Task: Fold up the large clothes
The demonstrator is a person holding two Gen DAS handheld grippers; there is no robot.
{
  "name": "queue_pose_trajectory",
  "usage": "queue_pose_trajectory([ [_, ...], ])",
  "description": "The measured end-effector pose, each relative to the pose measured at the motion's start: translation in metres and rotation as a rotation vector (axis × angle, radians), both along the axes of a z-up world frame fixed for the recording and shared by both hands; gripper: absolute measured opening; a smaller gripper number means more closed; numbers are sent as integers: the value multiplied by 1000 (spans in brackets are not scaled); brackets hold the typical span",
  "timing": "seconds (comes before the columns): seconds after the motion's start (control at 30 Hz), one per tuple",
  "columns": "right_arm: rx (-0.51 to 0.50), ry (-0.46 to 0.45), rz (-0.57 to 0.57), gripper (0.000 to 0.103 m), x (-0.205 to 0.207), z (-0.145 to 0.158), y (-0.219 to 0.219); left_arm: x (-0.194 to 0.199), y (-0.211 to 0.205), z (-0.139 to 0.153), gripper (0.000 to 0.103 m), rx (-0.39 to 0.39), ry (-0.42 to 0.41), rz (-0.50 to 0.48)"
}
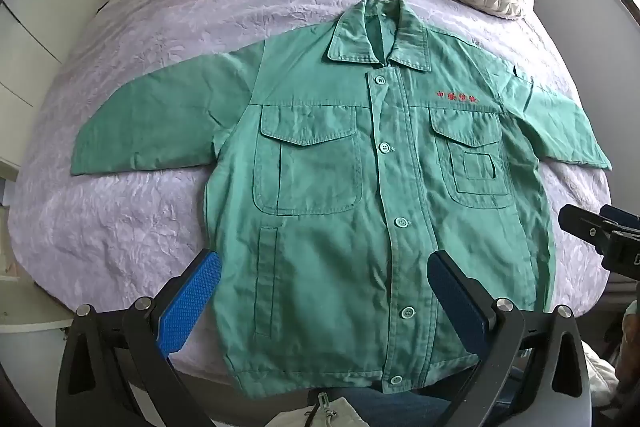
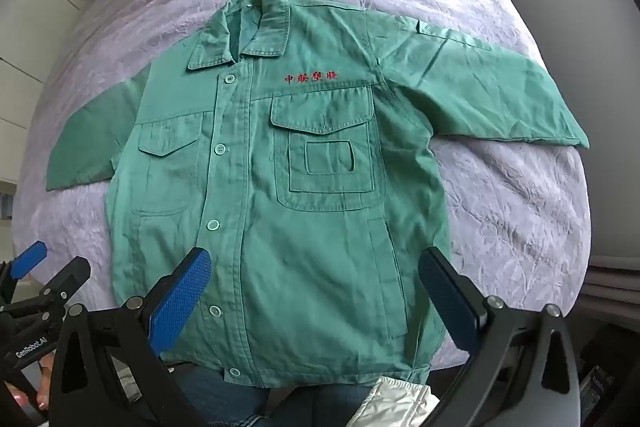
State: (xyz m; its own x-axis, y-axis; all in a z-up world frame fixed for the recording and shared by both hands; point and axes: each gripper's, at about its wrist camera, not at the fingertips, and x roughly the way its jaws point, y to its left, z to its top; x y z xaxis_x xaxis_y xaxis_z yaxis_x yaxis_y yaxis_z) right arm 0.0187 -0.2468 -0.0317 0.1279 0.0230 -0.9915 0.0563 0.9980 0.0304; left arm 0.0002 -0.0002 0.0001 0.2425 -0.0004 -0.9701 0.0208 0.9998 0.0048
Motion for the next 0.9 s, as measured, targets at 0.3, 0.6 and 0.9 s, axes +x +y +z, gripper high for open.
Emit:
queue_pose_trajectory([
  [0.3,-3,1,5,103,1,0,3,7,4,5,103,-2,-1,-1],
  [0.6,-4,3,5,103,-1,0,4,6,3,4,103,3,-1,2],
  [0.9,0,9,2,103,-1,-2,3,3,5,3,103,9,0,5],
])
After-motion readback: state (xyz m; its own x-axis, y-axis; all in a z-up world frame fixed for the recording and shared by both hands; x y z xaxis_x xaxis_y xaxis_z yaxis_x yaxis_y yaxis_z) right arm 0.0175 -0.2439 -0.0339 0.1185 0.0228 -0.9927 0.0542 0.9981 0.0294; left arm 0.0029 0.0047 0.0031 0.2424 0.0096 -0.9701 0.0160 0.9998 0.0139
